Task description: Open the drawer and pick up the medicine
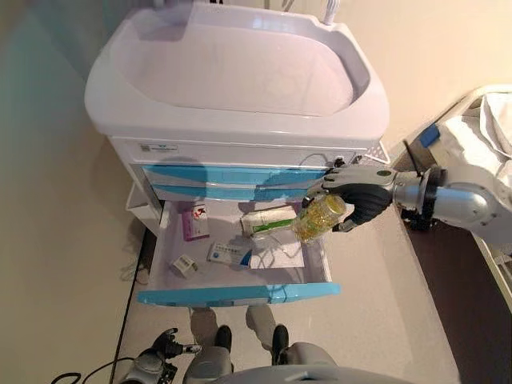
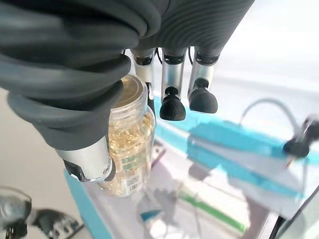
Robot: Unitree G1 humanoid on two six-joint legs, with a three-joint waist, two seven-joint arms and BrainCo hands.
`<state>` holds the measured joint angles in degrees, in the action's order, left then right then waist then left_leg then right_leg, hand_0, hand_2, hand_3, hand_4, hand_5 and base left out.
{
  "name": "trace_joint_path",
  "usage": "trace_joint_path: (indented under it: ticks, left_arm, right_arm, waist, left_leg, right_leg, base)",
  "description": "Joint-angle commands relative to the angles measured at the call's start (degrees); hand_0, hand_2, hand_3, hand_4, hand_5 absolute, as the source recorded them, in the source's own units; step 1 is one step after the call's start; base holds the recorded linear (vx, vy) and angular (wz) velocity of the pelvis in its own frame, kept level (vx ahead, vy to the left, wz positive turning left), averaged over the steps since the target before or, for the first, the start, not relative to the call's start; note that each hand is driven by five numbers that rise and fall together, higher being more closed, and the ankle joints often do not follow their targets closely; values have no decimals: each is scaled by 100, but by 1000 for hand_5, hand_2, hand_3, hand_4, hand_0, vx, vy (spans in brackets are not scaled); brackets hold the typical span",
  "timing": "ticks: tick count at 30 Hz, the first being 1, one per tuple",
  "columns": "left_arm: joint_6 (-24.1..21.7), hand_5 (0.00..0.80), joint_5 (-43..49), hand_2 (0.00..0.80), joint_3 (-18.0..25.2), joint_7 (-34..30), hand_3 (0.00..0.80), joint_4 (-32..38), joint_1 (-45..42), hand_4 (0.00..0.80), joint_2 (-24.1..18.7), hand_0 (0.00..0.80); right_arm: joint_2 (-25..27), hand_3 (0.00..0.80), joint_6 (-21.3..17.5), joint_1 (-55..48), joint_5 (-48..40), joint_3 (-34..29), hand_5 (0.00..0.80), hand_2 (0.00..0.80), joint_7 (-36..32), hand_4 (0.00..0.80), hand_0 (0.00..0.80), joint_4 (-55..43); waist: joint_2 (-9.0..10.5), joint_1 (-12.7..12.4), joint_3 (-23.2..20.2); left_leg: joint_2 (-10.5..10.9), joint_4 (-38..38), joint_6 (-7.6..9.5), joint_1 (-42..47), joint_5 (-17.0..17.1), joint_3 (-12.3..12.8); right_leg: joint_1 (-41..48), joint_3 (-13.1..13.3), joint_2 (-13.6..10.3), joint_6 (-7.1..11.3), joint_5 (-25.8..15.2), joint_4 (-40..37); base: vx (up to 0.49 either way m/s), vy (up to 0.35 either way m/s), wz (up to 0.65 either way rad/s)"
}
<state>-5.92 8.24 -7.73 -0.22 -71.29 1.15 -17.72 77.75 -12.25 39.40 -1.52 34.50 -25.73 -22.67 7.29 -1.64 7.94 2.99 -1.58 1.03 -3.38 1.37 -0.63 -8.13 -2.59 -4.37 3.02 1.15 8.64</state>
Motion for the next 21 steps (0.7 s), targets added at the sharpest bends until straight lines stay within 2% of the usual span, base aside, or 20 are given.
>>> trace_joint_path:
  ticks: [1,5,9,14,18,21]
  left_arm:
    - [-138,0,192,0,107,-52,0,-222,-145,0,-46,0]
    - [-156,0,147,0,166,-82,0,-267,-282,0,-29,0]
    - [-170,0,125,0,174,-91,0,-317,-357,0,-28,0]
    - [-160,0,112,0,148,-141,0,-373,-465,0,-22,0]
    - [-159,0,71,0,155,-136,0,-400,-520,0,-12,0]
    - [-161,0,8,0,159,-163,0,-443,-616,0,-17,0]
  right_arm:
    - [39,800,-169,379,-518,-116,800,800,105,800,800,-281]
    - [453,800,-223,703,-898,-271,800,800,227,800,800,-432]
    - [615,800,-259,1032,-1057,-187,800,800,308,800,800,-369]
    - [859,800,-310,1926,-1275,399,800,800,399,800,800,-192]
    - [899,800,-309,2374,-1505,747,800,800,435,800,800,-37]
    - [846,800,-287,2927,-1804,1238,800,800,455,800,800,226]
  waist:
    - [168,-51,-233]
    - [191,-33,-374]
    - [231,-48,-448]
    - [292,-79,-583]
    - [315,-89,-655]
    - [347,-133,-733]
  left_leg:
    - [228,-205,-6,-210,-230,1]
    - [174,-117,-59,-135,-197,-22]
    - [146,-74,-91,-82,-186,-44]
    - [103,-25,-145,-2,-184,-82]
    - [72,13,-173,42,-181,-102]
    - [34,48,-211,89,-179,-129]
  right_leg:
    - [-66,15,-92,429,-446,-95]
    - [59,-62,-69,421,-453,-224]
    - [131,-103,-50,412,-460,-297]
    - [274,-170,-19,397,-451,-409]
    - [344,-214,-3,388,-441,-470]
    - [436,-275,15,375,-436,-555]
  base:
    - [13,-13,-5]
    - [31,-30,-2]
    - [29,-30,3]
    - [40,-43,9]
    - [36,-39,2]
    - [44,-47,6]
